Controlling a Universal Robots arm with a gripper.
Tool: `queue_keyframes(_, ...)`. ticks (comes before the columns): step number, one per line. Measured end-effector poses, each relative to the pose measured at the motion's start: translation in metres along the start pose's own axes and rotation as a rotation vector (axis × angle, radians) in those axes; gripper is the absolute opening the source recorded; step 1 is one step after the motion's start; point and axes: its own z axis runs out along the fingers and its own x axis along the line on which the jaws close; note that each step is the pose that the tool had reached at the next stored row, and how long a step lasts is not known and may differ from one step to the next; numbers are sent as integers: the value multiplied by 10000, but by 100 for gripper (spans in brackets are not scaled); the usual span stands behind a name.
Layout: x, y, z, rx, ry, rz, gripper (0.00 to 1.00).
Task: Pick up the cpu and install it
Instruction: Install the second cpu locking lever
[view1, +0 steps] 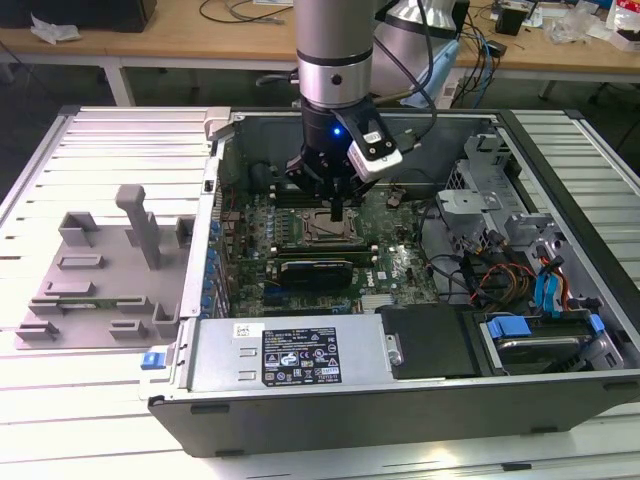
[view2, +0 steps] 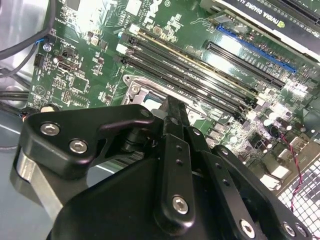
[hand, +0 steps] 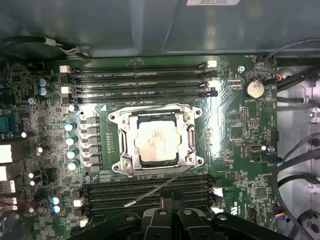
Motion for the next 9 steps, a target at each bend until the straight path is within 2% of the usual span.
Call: queue_keyframes(9,2,-6,11,2,1,-1,11)
